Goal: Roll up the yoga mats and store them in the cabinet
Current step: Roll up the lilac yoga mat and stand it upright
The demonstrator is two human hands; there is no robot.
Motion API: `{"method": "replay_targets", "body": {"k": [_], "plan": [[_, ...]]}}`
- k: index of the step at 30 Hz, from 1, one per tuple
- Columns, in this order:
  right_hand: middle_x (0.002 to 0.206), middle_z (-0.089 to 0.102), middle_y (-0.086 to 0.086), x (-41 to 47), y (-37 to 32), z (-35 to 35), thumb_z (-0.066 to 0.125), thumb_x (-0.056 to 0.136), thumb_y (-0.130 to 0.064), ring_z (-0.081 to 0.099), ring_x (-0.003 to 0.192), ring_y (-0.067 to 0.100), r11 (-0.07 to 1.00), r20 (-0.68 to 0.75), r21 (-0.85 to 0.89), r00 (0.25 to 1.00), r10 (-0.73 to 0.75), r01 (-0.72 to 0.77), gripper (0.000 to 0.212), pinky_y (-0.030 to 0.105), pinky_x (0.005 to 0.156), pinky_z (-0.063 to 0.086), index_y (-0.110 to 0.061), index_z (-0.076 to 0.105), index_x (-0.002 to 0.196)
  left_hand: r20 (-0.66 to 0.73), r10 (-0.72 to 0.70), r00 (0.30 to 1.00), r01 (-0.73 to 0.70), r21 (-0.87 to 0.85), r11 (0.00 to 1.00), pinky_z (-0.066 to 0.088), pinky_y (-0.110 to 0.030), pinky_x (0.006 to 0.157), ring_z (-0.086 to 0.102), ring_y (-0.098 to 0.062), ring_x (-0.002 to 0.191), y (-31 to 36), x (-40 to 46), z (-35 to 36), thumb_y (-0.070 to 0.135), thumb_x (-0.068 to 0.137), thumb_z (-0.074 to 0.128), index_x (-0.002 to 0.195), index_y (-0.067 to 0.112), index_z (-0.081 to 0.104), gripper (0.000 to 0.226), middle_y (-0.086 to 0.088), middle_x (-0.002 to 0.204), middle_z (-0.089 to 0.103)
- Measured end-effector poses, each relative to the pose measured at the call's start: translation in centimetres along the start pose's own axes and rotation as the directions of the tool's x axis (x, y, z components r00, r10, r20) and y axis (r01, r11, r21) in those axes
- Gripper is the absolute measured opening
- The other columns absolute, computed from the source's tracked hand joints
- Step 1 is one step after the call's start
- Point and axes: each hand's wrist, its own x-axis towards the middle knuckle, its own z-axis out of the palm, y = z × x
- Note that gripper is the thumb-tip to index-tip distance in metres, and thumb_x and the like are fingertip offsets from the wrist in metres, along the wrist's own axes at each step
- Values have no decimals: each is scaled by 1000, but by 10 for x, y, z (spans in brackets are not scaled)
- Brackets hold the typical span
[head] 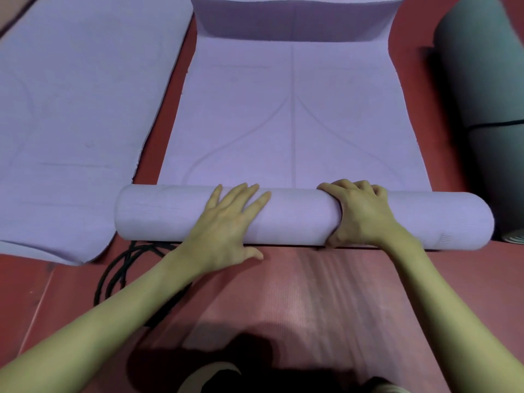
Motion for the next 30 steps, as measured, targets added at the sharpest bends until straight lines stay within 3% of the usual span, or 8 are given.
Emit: {"method": "replay_targets", "body": {"k": [3, 6, 11, 15, 19, 24, 27, 30], "plan": [[140, 45, -7, 3, 1, -4, 86, 47, -50, 40, 128, 23, 999, 15, 49, 1000, -11, 10, 108, 44, 109, 21, -34, 37, 143, 10, 6, 1000, -6, -8, 1000, 9, -51, 116, 26, -28, 144, -3, 10, 0, 49, 66, 80, 151, 20, 26, 104, -9, 155, 30], [154, 32, 1, -9, 2, 5, 84, 59, -44, 26, 142, 25, 998, -92, 63, 995, -24, 30, 109, 43, 116, 11, -24, 28, 151, 115, -20, 993, 32, -108, 994, 5, -43, 119, 19, -18, 145, -11, 26, -8, 49, 71, 77, 152, 26, 21, 101, -2, 158, 24], [158, 23, 11, -17, -5, 32, 84, 55, -29, 15, 146, 37, 998, -208, -67, 978, -31, 17, 119, 53, 115, 6, -16, 20, 154, 177, -2, 984, 32, -168, 985, 21, -39, 116, 28, -15, 141, -22, 50, -21, 52, 68, 78, 150, 24, 28, 100, -1, 155, 32], [148, 39, 13, 7, -1, 31, 83, 47, -24, 30, 138, 40, 995, -228, -97, 974, -13, -9, 114, 55, 111, 14, -14, 32, 149, 82, -18, 996, 27, -102, 994, 13, -40, 119, 19, -16, 145, -16, 42, -16, 44, 82, 70, 151, 25, 25, 84, -1, 158, 23], [155, 27, 3, 24, 1, 15, 81, 60, -38, 19, 144, 30, 999, -145, -35, 989, -1, -5, 112, 49, 115, 4, -21, 20, 153, 0, -31, 1000, 31, -19, 999, -1, -43, 119, 8, -18, 149, -10, 33, -4, 45, 83, 68, 153, 26, 18, 88, 0, 161, 13], [160, 16, 6, 12, 0, 11, 76, 68, -25, 8, 148, 30, 1000, -164, -13, 986, -10, 8, 106, 49, 117, 0, -19, 15, 154, 4, -33, 999, 34, -144, 989, 2, -44, 119, 15, -17, 147, -23, 48, -4, 39, 78, 75, 151, 27, 24, 90, 0, 159, 21], [161, 13, 7, 2, -1, 20, 75, 63, -15, 4, 149, 31, 1000, -231, -11, 973, -18, 16, 109, 51, 117, 0, -17, 16, 154, 89, -39, 995, 59, -235, 970, 8, -43, 120, 19, -13, 146, -34, 67, -15, 40, 75, 77, 150, 28, 29, 89, 2, 158, 24], [160, 18, 9, 10, 3, 26, 78, 54, -13, 9, 148, 35, 997, -245, -80, 969, -34, 15, 115, 55, 116, 6, -14, 19, 154, 16, -44, 999, 47, -284, 958, 10, -42, 120, 27, -12, 143, -37, 70, -15, 36, 78, 75, 146, 24, 39, 78, 1, 154, 33]]}}
